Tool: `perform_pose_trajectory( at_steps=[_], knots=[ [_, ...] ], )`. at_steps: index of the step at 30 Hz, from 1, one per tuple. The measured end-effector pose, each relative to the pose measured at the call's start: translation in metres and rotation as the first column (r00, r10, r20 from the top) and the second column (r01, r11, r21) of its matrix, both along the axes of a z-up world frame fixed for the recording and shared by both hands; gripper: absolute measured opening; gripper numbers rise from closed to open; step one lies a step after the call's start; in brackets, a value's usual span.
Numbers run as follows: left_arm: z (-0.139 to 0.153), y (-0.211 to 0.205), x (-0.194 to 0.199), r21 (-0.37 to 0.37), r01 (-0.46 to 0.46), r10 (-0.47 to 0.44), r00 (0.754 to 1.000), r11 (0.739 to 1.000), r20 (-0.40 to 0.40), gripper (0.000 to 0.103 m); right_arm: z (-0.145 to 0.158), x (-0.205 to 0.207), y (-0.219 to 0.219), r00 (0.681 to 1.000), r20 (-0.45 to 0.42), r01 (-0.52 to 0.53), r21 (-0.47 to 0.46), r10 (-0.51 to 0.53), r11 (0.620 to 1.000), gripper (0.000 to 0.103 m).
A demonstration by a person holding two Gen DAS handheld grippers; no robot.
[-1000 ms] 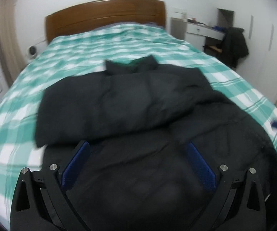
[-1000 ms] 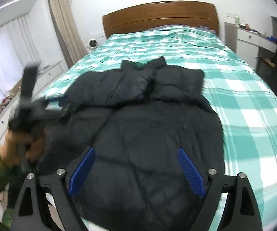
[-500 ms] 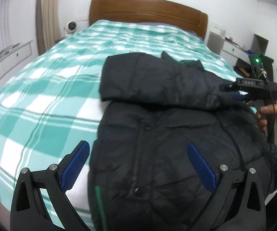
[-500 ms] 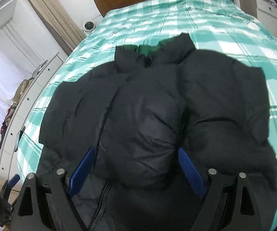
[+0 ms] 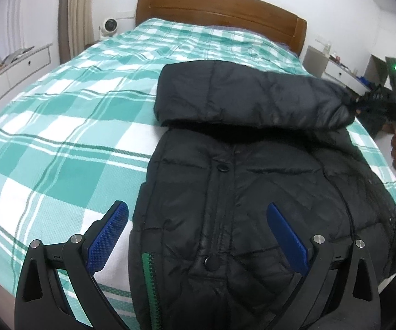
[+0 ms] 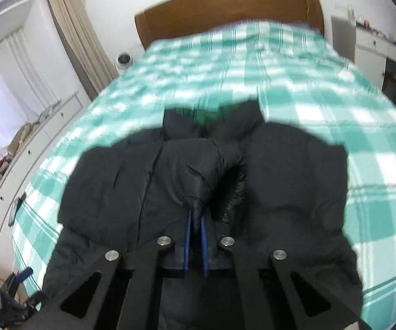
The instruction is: Fold large clothes
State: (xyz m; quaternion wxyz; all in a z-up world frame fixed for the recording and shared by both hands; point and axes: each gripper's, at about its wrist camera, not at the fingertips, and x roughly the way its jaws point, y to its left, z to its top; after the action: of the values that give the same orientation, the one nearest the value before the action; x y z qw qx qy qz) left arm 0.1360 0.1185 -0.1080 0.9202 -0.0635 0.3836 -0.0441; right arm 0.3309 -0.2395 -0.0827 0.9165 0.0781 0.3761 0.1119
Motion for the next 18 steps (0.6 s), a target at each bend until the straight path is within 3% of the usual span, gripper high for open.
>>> perform_pose_trajectory(
  at_steps=[4, 9, 13, 18],
  knots=[
    [0.002, -0.002, -0.002, 0.004, 0.009, -0.009, 1.0, 1.0, 0.008, 0.101, 0.017, -0.001, -0.023, 0.998, 0.041, 0.053, 0.004, -0.053, 0.999, 0.006],
    [-0.002, -0.003, -0.003, 0.01, 0.015, -0.015, 1.0, 1.0, -0.003, 0.101, 0.012, 0.003, -0.056, 0.991, 0.025, 0.129, 0.003, -0.129, 0.992, 0.006],
    [-0.005, -0.002, -0.001, 0.006, 0.01, -0.01, 1.0, 1.0, -0.015, 0.101, -0.01, 0.006, -0.079, 0.982, -0.002, 0.191, -0.005, -0.191, 0.982, 0.006],
    [-0.006, -0.001, 0.002, 0.027, 0.011, -0.01, 1.0, 1.0, -0.026, 0.101, -0.059, 0.014, -0.093, 0.969, -0.09, 0.224, -0.067, -0.23, 0.972, 0.006]
  ],
)
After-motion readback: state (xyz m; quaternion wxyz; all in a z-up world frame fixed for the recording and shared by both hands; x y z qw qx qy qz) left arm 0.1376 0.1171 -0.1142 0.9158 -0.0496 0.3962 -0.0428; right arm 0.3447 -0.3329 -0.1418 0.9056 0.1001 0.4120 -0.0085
